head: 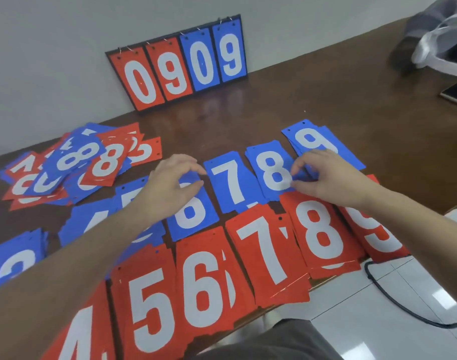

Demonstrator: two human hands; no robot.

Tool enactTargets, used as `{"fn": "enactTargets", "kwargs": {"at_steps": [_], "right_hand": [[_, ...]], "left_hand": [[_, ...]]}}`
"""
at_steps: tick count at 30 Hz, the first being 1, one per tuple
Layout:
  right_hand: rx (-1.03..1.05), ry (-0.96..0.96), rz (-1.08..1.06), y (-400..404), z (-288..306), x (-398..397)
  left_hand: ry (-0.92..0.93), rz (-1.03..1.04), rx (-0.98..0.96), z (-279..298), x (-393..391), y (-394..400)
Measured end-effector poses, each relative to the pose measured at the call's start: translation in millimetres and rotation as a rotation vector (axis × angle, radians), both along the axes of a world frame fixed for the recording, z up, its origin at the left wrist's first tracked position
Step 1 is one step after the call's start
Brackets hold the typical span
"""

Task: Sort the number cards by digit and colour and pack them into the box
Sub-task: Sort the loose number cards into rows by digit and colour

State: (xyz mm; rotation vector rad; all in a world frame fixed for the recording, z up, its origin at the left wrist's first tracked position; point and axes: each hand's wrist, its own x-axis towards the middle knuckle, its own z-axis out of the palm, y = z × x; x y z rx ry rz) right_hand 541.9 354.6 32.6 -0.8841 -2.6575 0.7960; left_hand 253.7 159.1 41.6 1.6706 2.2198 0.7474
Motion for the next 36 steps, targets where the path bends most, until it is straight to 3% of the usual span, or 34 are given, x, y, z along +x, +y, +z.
{"fn": "enactTargets", "kwargs": {"at_steps": [4,21,28,36], "right_hand": [[-0.077,0.083,0.050,-0.2,3.7,-35.4],[-0.106,0.042,0.414,-68.7,22.5,-263.9],[-0.026,-0.012,0.436,-89.1,12.8,-337.6],[0.011,-0.102,0.279,-68.6,3.4,-366.8]], "left_hand": [[-0.012,0.051,0.005,-0.8,-22.2,-20.1],[-0.006,0.433,-0.029,-0.2,-138.8,-134.6],[-0.029,0.554,-0.034,0.0,-176.8,-157.9],[0.047,0.599,-0.040,-15.2,-215.7,-153.5]]}}
